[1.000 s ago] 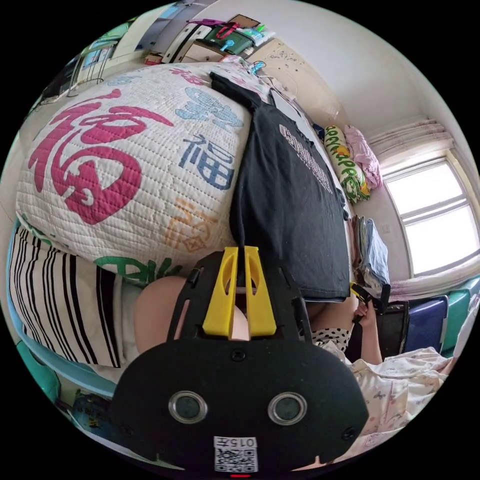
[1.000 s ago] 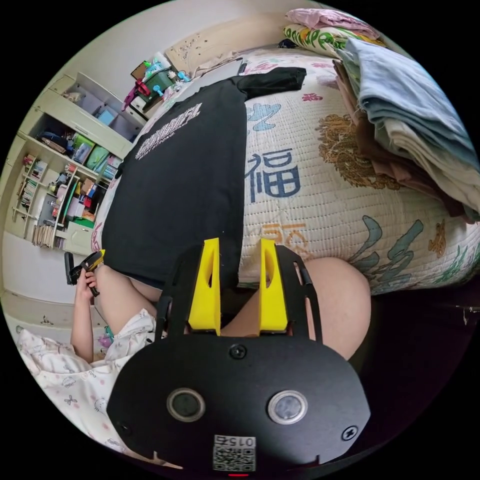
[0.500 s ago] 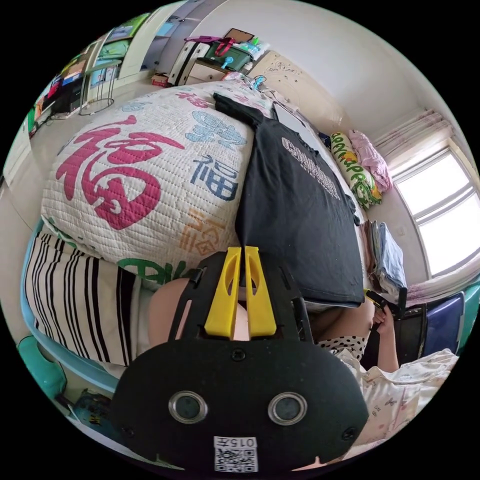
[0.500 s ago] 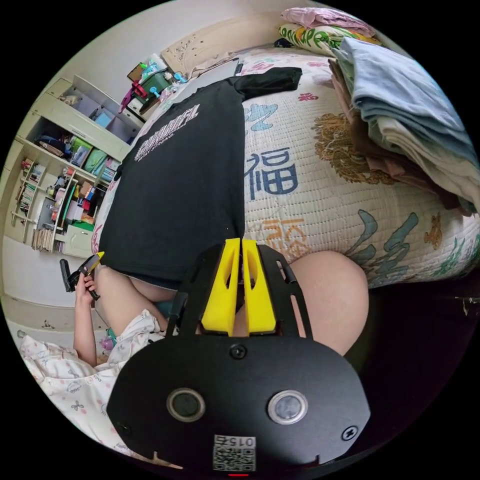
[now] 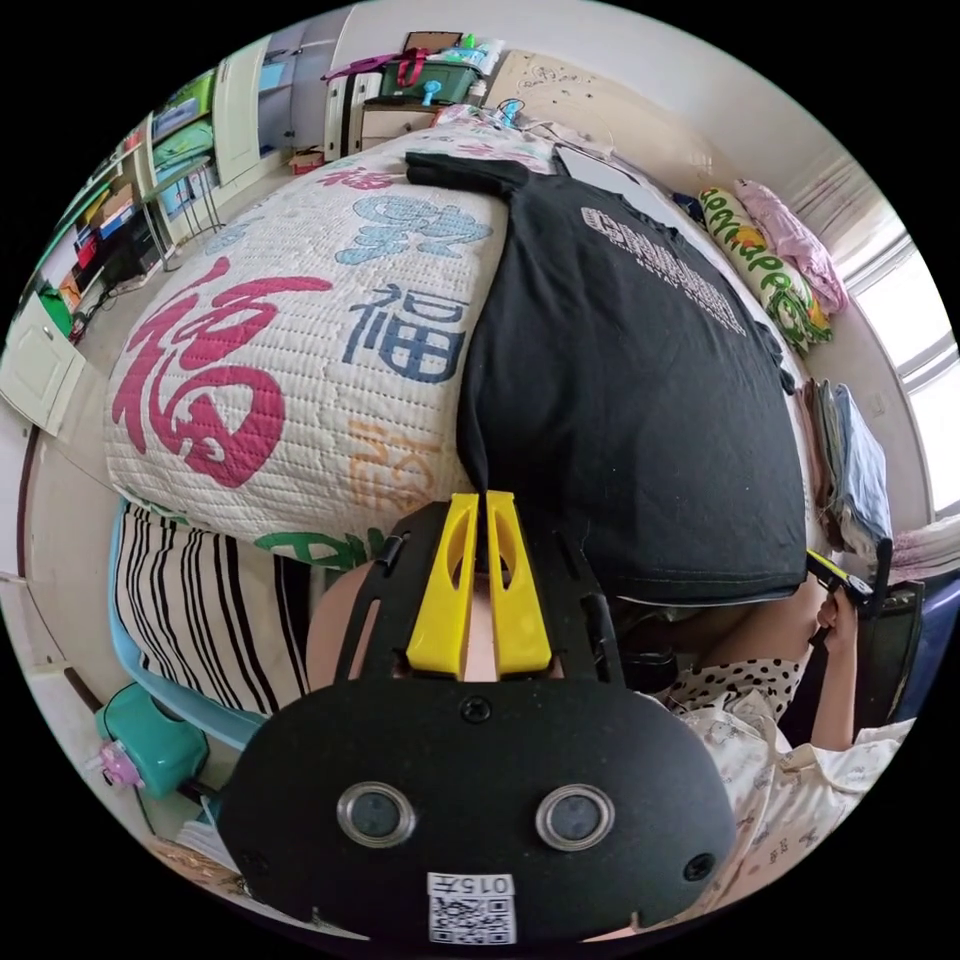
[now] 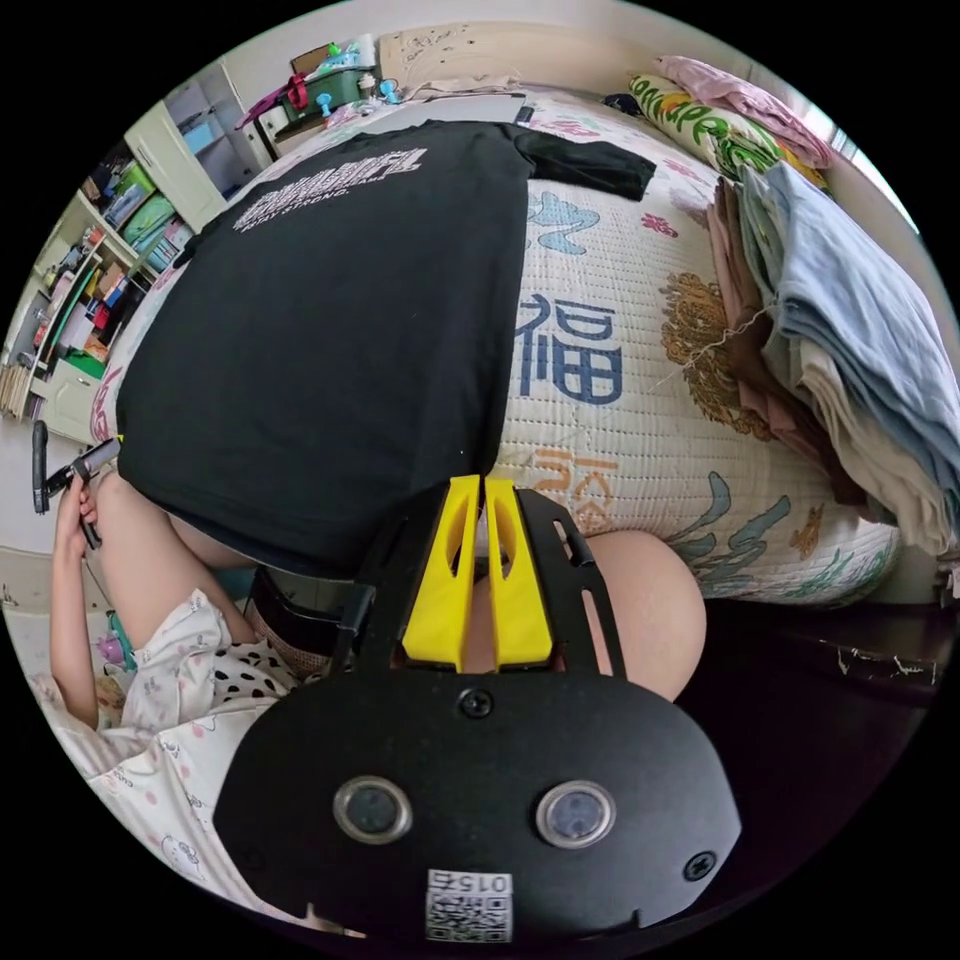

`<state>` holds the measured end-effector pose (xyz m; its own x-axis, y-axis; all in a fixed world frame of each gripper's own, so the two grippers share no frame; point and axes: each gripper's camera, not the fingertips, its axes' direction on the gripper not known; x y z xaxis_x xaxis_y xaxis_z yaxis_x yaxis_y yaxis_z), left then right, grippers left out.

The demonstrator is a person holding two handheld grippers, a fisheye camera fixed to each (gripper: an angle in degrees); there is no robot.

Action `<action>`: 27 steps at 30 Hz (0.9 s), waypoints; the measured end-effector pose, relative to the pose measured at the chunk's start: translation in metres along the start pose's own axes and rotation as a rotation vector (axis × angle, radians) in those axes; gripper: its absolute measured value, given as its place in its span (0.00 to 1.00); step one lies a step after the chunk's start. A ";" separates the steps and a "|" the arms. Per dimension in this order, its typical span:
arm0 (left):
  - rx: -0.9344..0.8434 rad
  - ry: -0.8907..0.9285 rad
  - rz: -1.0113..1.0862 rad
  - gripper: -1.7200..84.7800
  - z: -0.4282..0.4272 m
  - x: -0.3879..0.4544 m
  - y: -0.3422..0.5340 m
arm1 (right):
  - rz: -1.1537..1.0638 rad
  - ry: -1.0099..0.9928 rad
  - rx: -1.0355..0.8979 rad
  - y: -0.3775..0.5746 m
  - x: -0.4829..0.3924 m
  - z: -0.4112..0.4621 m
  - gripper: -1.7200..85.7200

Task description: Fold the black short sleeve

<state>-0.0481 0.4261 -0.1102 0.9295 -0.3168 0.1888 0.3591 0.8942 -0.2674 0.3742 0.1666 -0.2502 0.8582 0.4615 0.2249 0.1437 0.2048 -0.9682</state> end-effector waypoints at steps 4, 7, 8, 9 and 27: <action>0.022 0.015 -0.005 0.02 -0.005 0.001 0.007 | 0.033 -0.074 0.015 0.002 0.009 -0.005 0.02; 0.069 0.039 -0.034 0.02 -0.018 -0.006 0.017 | 0.075 -0.118 0.042 0.005 0.019 -0.013 0.02; 0.120 0.054 -0.044 0.02 -0.030 -0.010 0.025 | 0.093 -0.133 0.061 0.008 0.022 -0.019 0.02; 0.141 0.064 -0.047 0.02 -0.035 -0.011 0.028 | 0.098 -0.140 0.068 0.009 0.024 -0.021 0.02; -0.029 -0.057 0.079 0.02 0.031 0.013 0.008 | -0.028 -0.011 -0.038 -0.020 -0.014 -0.016 0.02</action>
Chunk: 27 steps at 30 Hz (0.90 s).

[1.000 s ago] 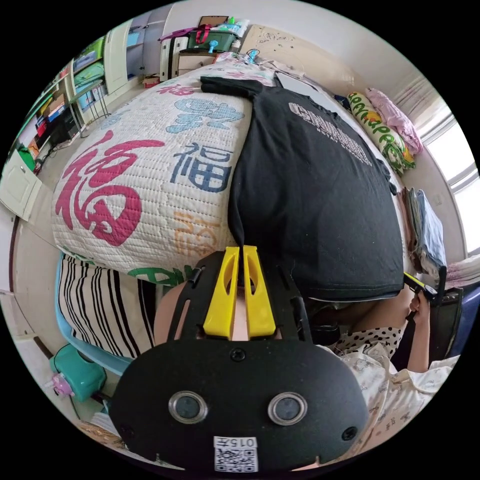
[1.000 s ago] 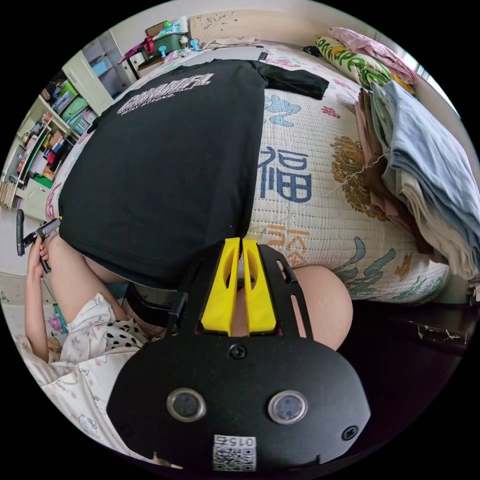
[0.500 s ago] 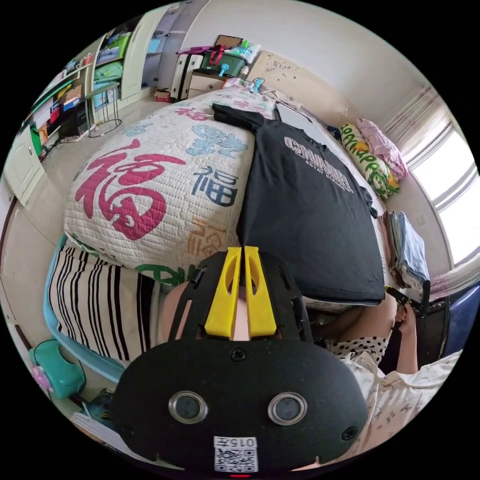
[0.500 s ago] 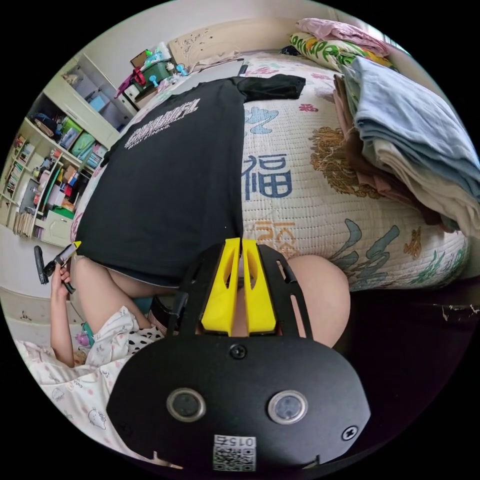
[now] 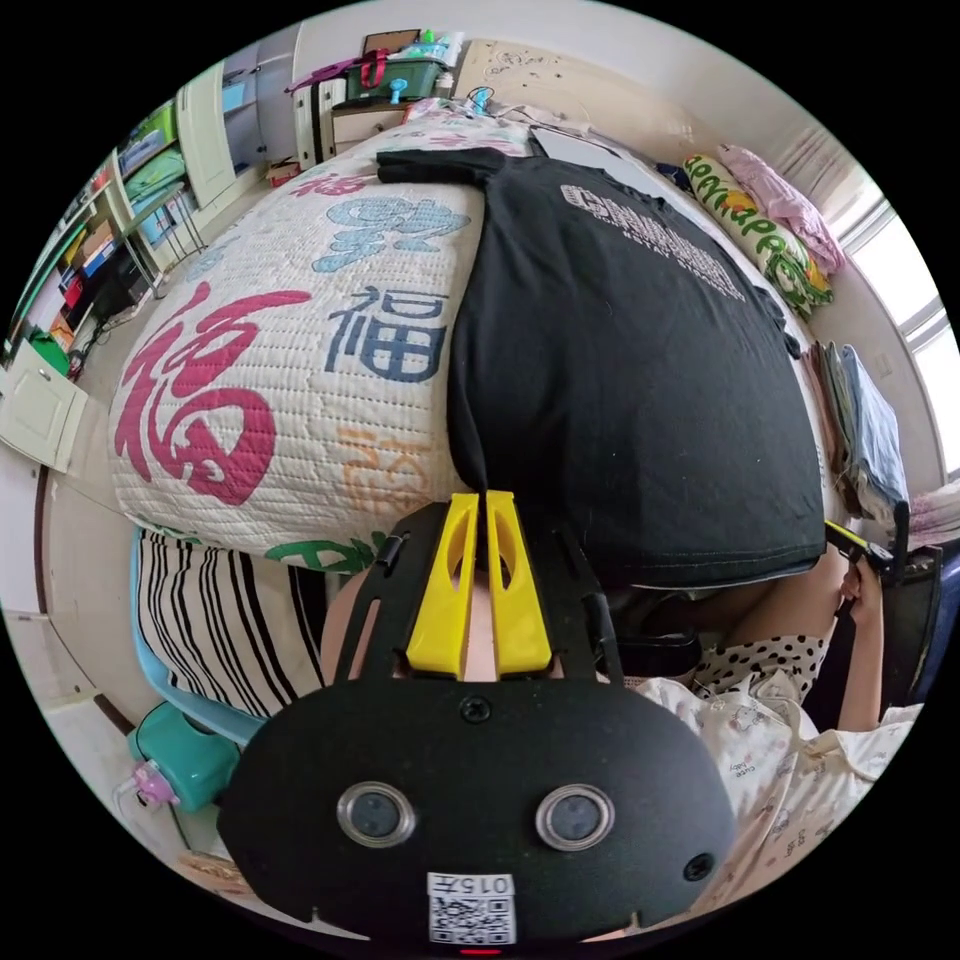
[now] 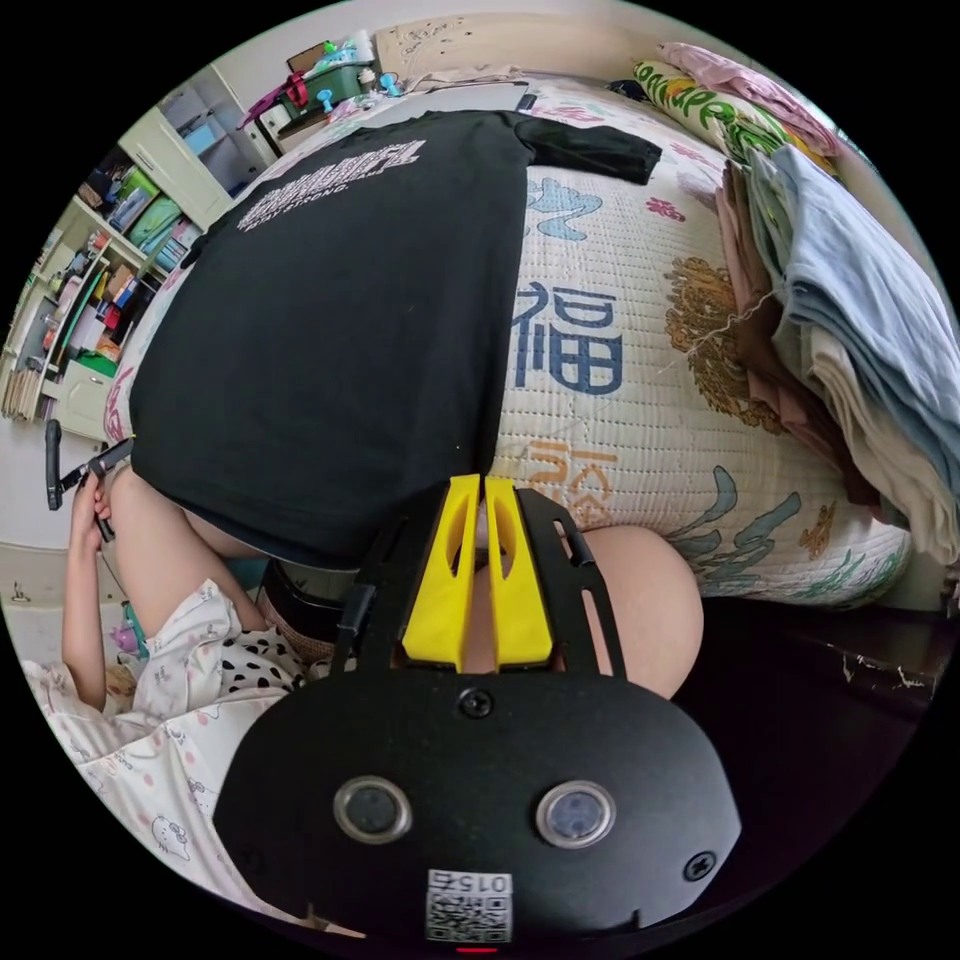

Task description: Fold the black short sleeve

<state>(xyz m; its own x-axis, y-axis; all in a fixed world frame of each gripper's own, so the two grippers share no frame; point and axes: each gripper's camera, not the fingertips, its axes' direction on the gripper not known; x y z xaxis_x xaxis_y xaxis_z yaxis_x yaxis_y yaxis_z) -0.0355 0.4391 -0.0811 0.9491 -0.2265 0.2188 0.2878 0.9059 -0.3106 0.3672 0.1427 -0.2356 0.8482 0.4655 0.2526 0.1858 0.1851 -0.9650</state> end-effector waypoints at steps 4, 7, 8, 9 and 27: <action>-0.009 0.034 -0.015 0.02 0.009 -0.012 0.004 | -0.031 0.060 -0.015 -0.006 -0.011 -0.003 0.02; -0.003 0.083 -0.032 0.02 0.014 -0.027 0.013 | -0.033 0.054 -0.008 -0.007 -0.009 -0.008 0.02; 0.002 0.102 -0.040 0.02 0.016 -0.033 0.018 | -0.024 0.037 -0.005 -0.007 -0.006 -0.011 0.03; 0.005 0.111 -0.043 0.02 0.017 -0.036 0.020 | -0.018 0.026 -0.004 -0.007 -0.004 -0.012 0.03; 0.065 0.273 -0.102 0.02 0.022 -0.118 0.077 | 0.082 -0.136 -0.030 -0.005 0.057 -0.057 0.02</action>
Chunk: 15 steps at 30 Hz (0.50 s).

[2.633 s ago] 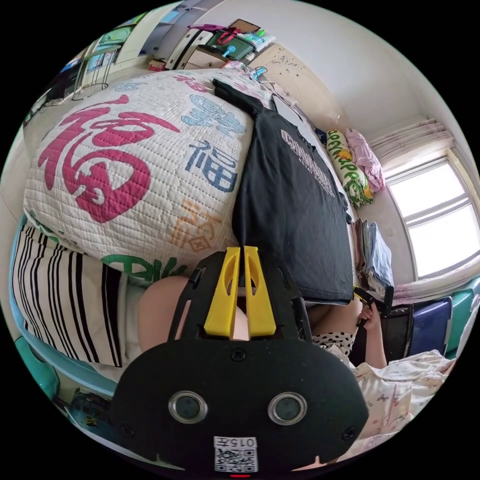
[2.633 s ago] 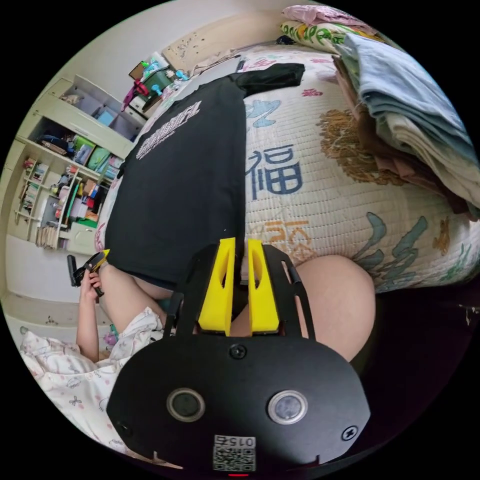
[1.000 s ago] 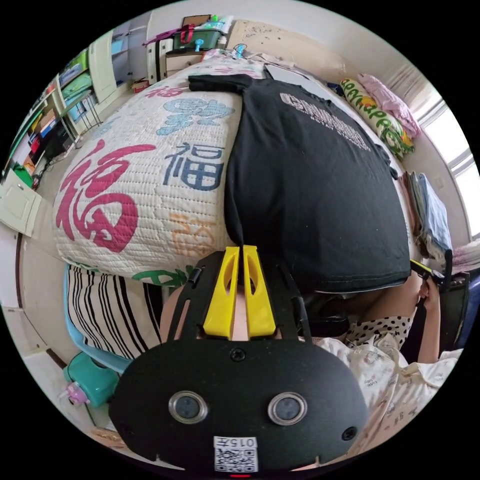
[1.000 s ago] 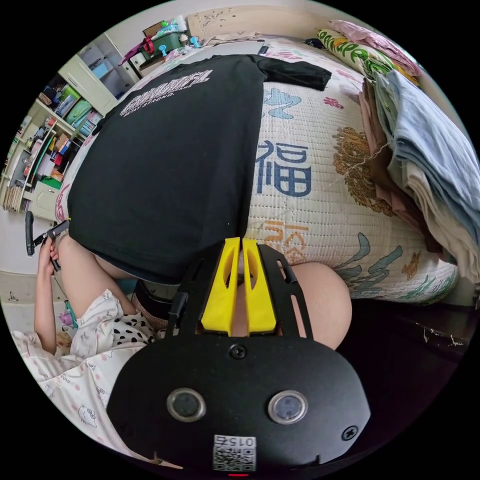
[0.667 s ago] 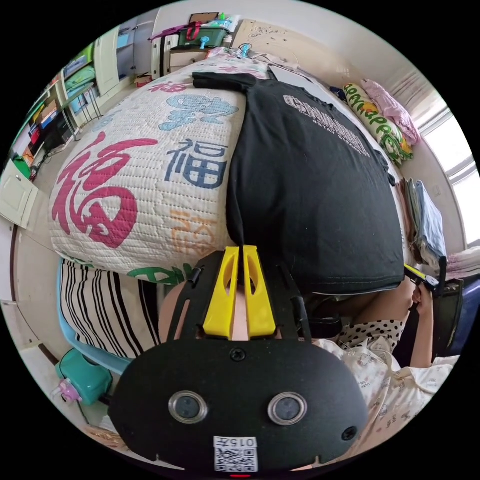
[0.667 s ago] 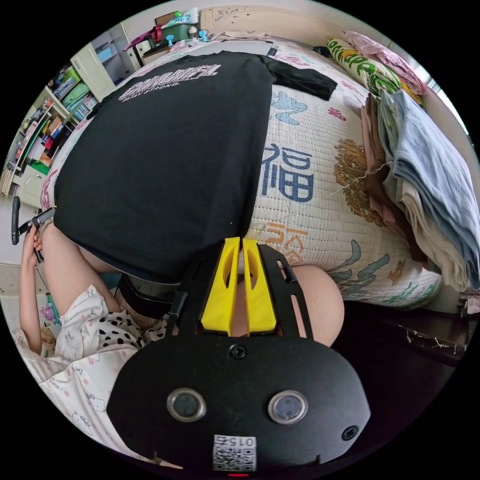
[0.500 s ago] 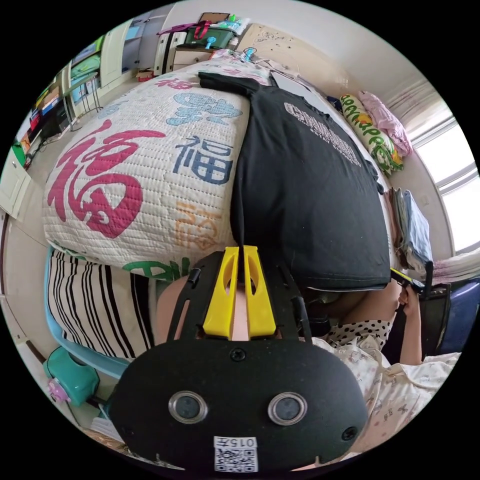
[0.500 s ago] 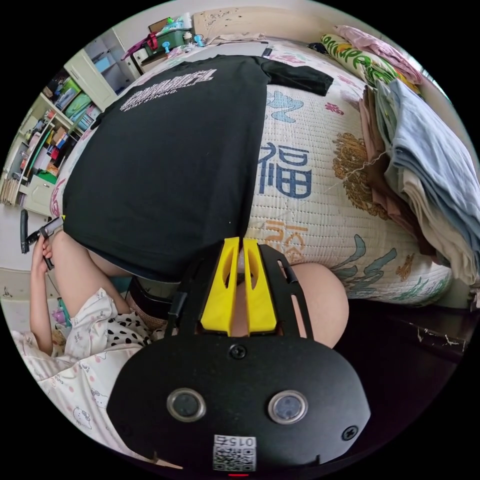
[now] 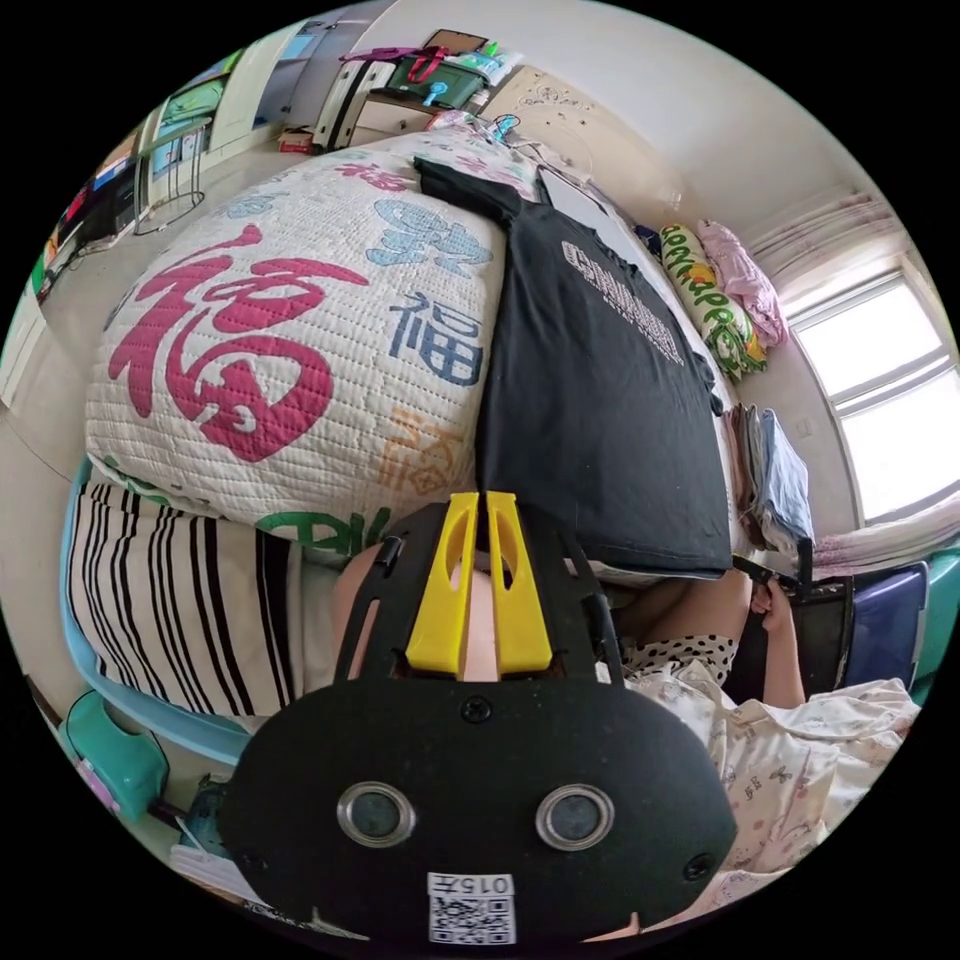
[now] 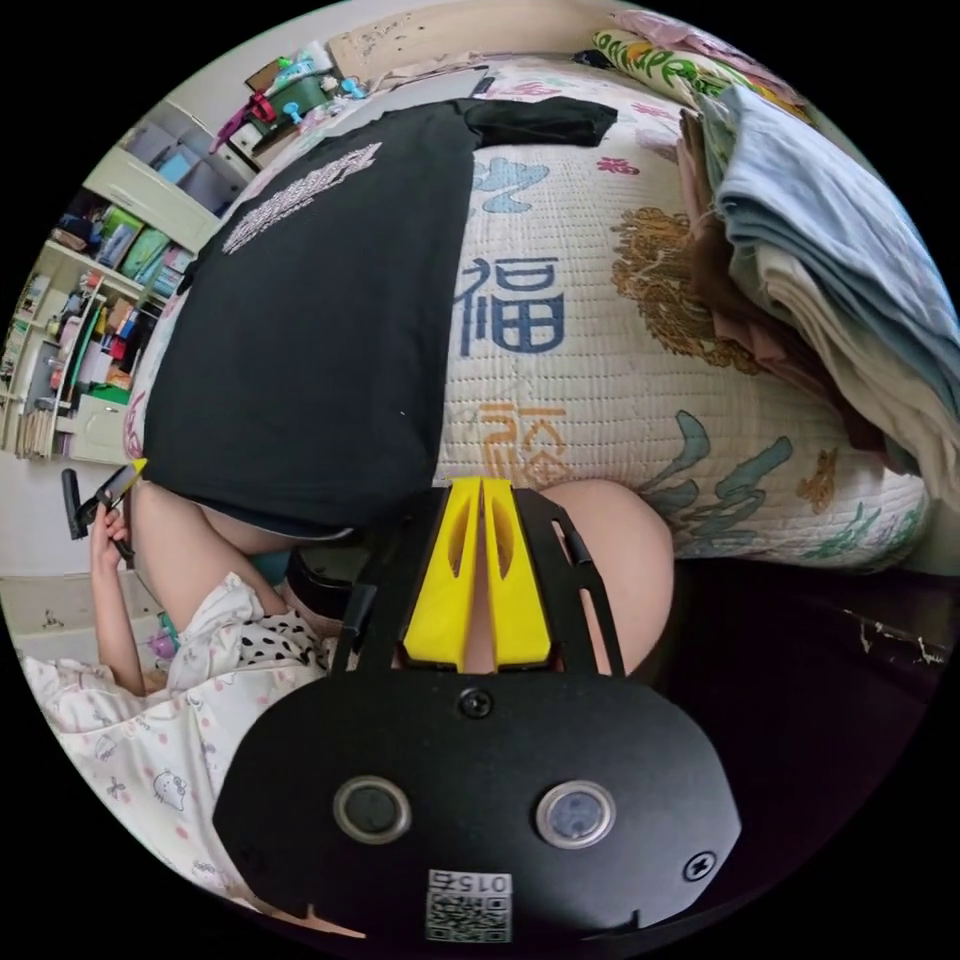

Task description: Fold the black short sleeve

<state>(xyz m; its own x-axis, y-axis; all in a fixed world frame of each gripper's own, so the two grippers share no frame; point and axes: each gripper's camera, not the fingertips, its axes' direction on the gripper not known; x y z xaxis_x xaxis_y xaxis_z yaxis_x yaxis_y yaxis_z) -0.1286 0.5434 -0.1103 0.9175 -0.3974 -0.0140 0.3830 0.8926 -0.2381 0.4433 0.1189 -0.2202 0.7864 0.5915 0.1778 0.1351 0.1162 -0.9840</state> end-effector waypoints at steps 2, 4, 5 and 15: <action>0.029 -0.067 -0.002 0.01 -0.013 -0.005 0.003 | 0.017 -0.010 0.045 0.001 0.007 -0.018 0.02; 0.066 -0.085 -0.004 0.01 -0.025 -0.009 0.004 | 0.027 -0.042 0.103 0.000 0.013 -0.035 0.02; 0.091 -0.082 -0.003 0.02 -0.032 -0.010 0.003 | 0.032 -0.082 0.144 -0.002 0.017 -0.045 0.02; 0.140 0.048 0.054 0.09 0.021 0.001 -0.090 | 0.052 -0.226 0.273 -0.087 0.037 -0.071 0.09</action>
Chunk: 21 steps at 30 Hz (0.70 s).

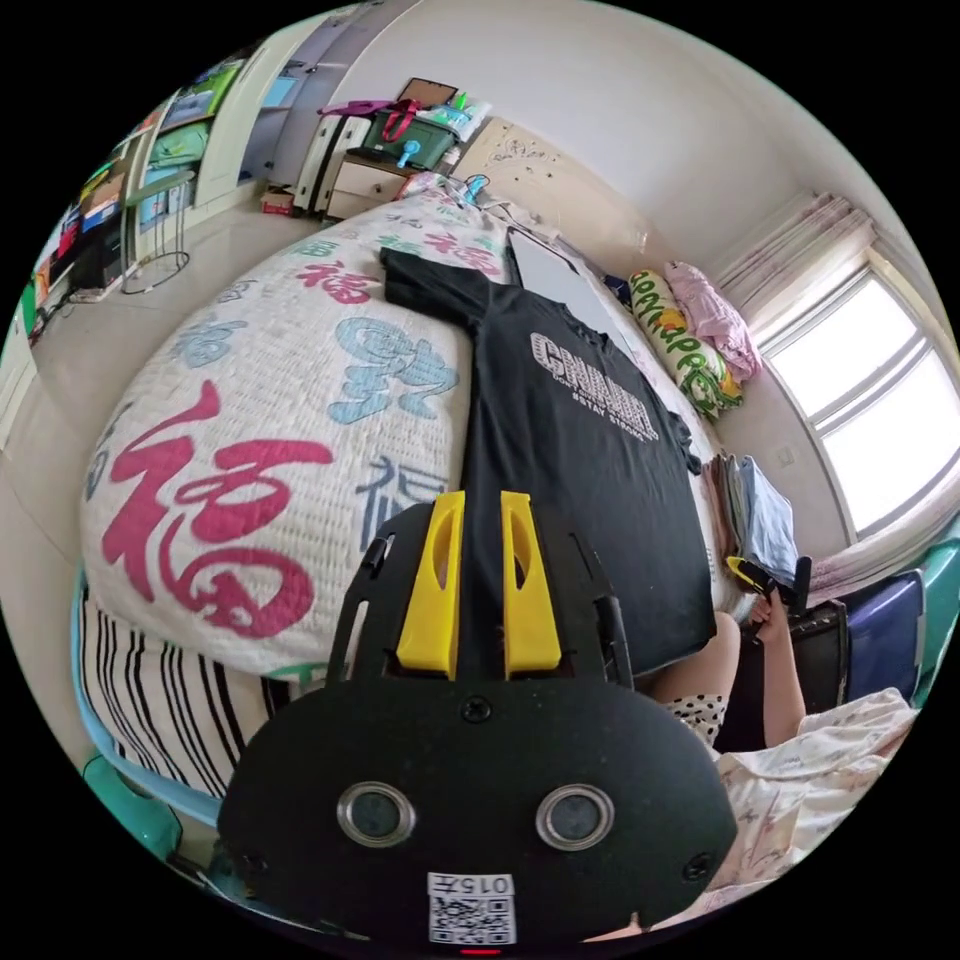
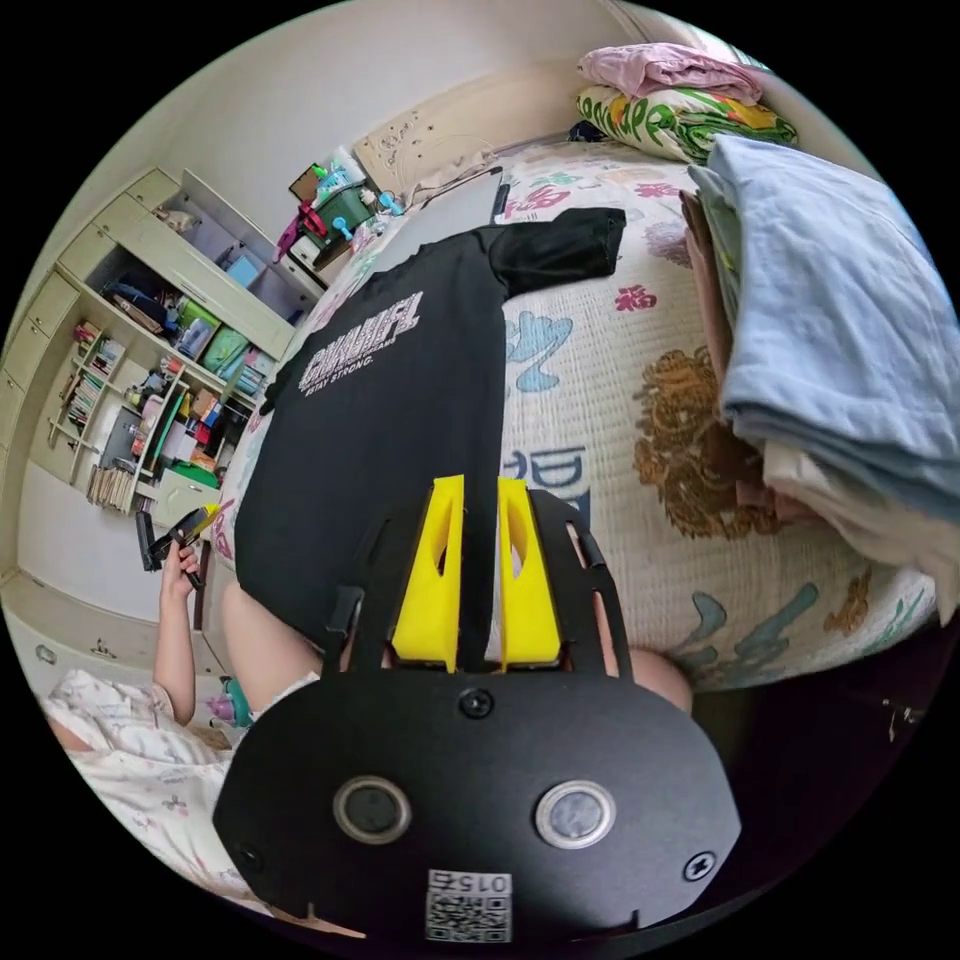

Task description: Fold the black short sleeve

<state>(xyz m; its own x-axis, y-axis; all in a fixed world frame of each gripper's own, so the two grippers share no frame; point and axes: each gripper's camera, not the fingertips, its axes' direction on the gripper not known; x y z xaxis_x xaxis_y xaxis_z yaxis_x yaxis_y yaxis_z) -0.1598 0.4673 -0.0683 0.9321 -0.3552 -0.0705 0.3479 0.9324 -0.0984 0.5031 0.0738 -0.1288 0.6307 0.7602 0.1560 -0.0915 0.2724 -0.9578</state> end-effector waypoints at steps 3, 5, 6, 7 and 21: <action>-0.051 -0.020 -0.031 0.10 0.048 -0.010 -0.029 | 0.015 0.026 -0.038 -0.032 0.008 0.016 0.10; -0.084 0.012 -0.036 0.11 0.077 -0.011 -0.044 | 0.035 0.041 -0.067 -0.053 0.013 0.025 0.11; -0.087 0.013 -0.034 0.11 0.083 -0.010 -0.046 | 0.037 0.043 -0.074 -0.057 0.013 0.027 0.11; -0.101 -0.017 -0.026 0.10 0.094 -0.007 -0.050 | 0.033 0.056 -0.088 -0.063 0.013 0.031 0.11; -0.123 -0.175 0.079 0.02 0.121 0.024 -0.041 | -0.080 0.164 -0.163 -0.084 0.008 0.017 0.02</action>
<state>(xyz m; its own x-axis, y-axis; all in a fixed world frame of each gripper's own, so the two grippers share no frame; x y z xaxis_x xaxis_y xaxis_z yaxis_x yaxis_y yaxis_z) -0.1398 0.4283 0.0540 0.9629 -0.2547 0.0893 0.2685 0.9376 -0.2207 0.5027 0.0665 -0.0430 0.7488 0.6304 0.2045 0.0814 0.2188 -0.9724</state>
